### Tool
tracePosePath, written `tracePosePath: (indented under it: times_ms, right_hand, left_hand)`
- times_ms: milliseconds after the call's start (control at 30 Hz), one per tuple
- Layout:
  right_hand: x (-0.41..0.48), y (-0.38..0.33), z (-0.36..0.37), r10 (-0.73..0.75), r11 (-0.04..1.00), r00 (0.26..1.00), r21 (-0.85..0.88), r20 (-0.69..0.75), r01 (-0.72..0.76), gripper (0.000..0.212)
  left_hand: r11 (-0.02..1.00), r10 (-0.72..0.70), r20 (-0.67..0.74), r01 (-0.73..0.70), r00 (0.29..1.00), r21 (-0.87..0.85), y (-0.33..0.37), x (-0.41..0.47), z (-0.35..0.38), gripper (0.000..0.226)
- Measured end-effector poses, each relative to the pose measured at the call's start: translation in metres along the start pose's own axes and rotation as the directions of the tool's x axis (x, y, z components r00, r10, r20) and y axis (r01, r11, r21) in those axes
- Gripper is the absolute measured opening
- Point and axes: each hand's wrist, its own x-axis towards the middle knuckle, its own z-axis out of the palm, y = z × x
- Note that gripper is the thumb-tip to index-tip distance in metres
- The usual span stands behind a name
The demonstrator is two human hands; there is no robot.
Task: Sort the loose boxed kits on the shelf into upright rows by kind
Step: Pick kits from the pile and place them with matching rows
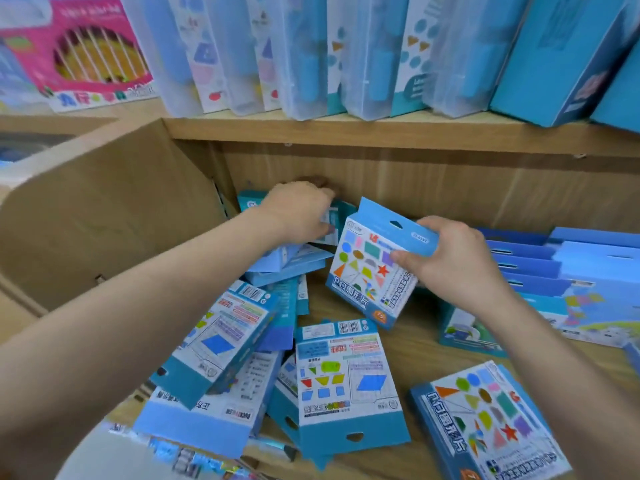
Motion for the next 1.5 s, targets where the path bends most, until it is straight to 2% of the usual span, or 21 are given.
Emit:
tracePosePath:
  times_ms: [167,233,300,433,500,667,867,1000,1100,1167,1267,1367,1500]
  right_hand:
    - [0.007,0.002,0.003,0.050,0.999,0.999,-0.005,-0.017,-0.050,0.028]
    - [0.008,0.001,0.007,0.063,0.998,0.998,0.023,-0.016,-0.063,0.028]
    - [0.009,-0.001,0.010,0.072,0.997,0.997,0.039,-0.013,-0.072,0.027]
    - [0.007,-0.006,0.013,0.078,0.997,0.997,0.021,-0.026,-0.078,0.030]
    - [0.003,-0.004,0.012,0.084,0.996,0.995,0.010,-0.045,-0.083,0.031]
    - [-0.005,0.003,0.009,0.107,0.994,0.993,0.029,-0.055,-0.106,0.030]
    - [-0.003,-0.010,0.013,0.083,0.996,0.995,-0.027,-0.061,-0.085,0.033]
    - [0.007,-0.019,0.019,0.078,0.993,0.994,-0.078,-0.073,-0.084,0.033]
    - [0.016,-0.026,0.025,0.063,0.991,0.993,-0.111,-0.095,-0.073,0.032]
    - [0.020,-0.031,0.030,0.048,0.992,0.994,-0.113,-0.097,-0.059,0.031]
    - [0.021,-0.034,0.036,0.047,0.995,0.994,-0.083,-0.094,-0.055,0.030]
    - [0.019,-0.032,0.040,0.049,0.997,0.994,-0.047,-0.098,-0.054,0.031]
    - [0.015,-0.029,0.038,0.066,0.998,0.991,-0.001,-0.114,-0.066,0.033]
  left_hand:
    - [0.981,-0.025,-0.015,0.028,1.000,0.191,0.009,0.009,0.002,0.046]
    - [0.964,0.029,-0.056,-0.013,0.998,0.264,0.011,0.010,0.005,0.036]
    - [0.948,0.103,-0.037,-0.087,0.994,0.307,0.012,0.008,0.008,0.025]
    - [0.908,0.171,-0.009,-0.155,0.985,0.389,0.018,0.008,0.012,0.037]
    - [0.901,0.155,0.012,-0.146,0.988,0.408,0.013,0.013,0.009,0.040]
    - [0.942,0.000,0.012,-0.003,1.000,0.336,-0.029,0.012,-0.003,0.013]
    - [0.974,-0.116,0.007,0.112,0.993,0.196,-0.064,-0.003,0.002,0.034]
    - [0.975,-0.186,0.082,0.174,0.979,0.134,-0.060,-0.003,-0.005,0.050]
    - [0.956,-0.271,0.227,0.234,0.935,0.175,-0.047,0.002,-0.012,0.072]
    - [0.932,-0.340,0.265,0.287,0.902,0.221,-0.036,0.007,-0.014,0.081]
    - [0.917,-0.307,0.115,0.261,0.945,0.301,-0.015,0.010,-0.010,0.071]
    - [0.922,-0.242,-0.016,0.235,0.970,0.308,0.000,0.011,-0.007,0.063]
    - [0.934,-0.285,-0.045,0.288,0.958,0.210,0.000,0.014,-0.003,0.054]
